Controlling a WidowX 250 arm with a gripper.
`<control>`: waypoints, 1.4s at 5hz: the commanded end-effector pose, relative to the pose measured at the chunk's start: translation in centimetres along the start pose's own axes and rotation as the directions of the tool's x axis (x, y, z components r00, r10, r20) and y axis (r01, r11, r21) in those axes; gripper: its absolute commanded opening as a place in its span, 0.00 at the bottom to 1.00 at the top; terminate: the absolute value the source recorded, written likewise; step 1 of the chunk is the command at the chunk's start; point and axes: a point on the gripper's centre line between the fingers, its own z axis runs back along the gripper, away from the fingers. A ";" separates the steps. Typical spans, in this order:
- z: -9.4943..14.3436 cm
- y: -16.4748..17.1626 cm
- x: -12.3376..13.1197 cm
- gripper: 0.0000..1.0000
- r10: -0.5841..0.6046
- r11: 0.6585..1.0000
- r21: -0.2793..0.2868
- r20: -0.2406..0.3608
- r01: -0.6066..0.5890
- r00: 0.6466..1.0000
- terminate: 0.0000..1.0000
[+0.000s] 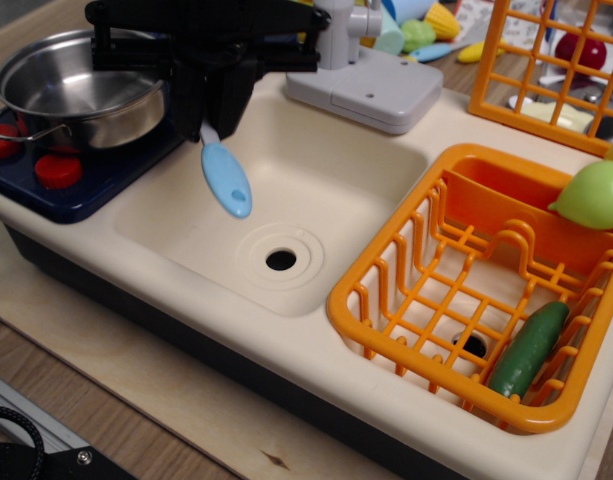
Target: Put spoon into pan
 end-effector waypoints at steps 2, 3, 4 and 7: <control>0.5 3.7 3.3 0.00 -0.085 0.996 -0.020 0.117 0.088 0.989 0.00; -0.2 5.1 5.2 0.00 -0.141 0.989 -0.030 0.144 0.147 0.979 0.00; -1.2 6.6 7.2 0.00 -0.202 0.975 -0.059 0.143 0.212 0.969 0.00; -2.3 7.4 8.2 1.00 -0.264 0.947 -0.144 0.161 0.288 0.951 0.00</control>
